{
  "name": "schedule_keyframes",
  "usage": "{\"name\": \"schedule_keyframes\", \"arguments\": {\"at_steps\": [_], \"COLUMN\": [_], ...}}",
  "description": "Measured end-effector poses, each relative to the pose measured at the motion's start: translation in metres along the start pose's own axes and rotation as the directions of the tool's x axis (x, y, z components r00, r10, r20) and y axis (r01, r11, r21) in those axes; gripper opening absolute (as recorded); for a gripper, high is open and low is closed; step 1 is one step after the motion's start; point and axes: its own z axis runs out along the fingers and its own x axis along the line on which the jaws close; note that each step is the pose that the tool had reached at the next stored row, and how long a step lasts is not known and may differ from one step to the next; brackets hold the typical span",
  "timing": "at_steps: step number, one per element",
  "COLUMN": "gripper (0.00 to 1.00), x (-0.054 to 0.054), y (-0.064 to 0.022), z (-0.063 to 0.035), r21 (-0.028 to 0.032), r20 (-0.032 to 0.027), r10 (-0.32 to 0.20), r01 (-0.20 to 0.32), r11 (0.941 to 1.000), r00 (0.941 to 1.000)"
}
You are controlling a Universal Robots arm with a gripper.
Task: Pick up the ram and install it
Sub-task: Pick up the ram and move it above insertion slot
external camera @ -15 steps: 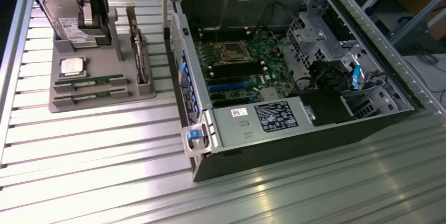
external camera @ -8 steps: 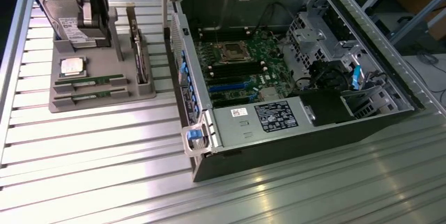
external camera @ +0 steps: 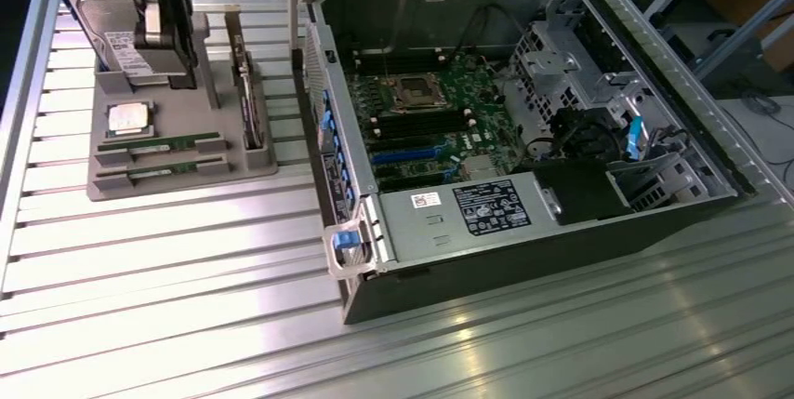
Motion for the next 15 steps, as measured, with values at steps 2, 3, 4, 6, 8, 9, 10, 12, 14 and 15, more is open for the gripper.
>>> {"name": "schedule_keyframes", "arguments": {"at_steps": [2, 3, 4, 6, 8, 9, 10, 12, 14, 15], "gripper": [0.36, 0.36, 0.36, 0.36, 0.36, 0.36, 0.36, 0.36, 0.36, 0.36], "x": [0.001, 0.001, 0.001, 0.001, 0.001, 0.001, 0.001, 0.002, 0.002, 0.002], "y": [0.0113, 0.0139, 0.0169, 0.0253, 0.0281, 0.0290, 0.0301, 0.0331, 0.0339, 0.0339], "z": [0.0005, 0.0006, 0.0007, 0.0010, 0.0011, 0.0016, 0.0029, 0.0074, 0.0097, 0.0097], "r21": [0.0003, 0.0004, 0.0005, 0.0006, 0.0007, 0.0008, 0.0009, 0.0007, 0.0007, 0.0006], "r20": [0.0000, 0.0000, 0.0001, 0.0000, 0.0000, 0.0001, 0.0002, 0.0001, -0.0001, 0.0000], "r10": [0.000, 0.000, 0.000, 0.000, 0.000, 0.000, 0.000, 0.000, 0.000, 0.000], "r01": [0.000, 0.000, 0.000, 0.000, 0.000, 0.000, 0.000, 0.000, 0.000, 0.000], "r11": [1.0000, 1.0000, 1.0000, 1.0000, 1.0000, 1.0000, 1.0000, 1.0000, 1.0000, 1.0000], "r00": [1.0000, 1.0000, 1.0000, 1.0000, 1.0000, 1.0000, 1.0000, 1.0000, 1.0000, 1.0000]}}
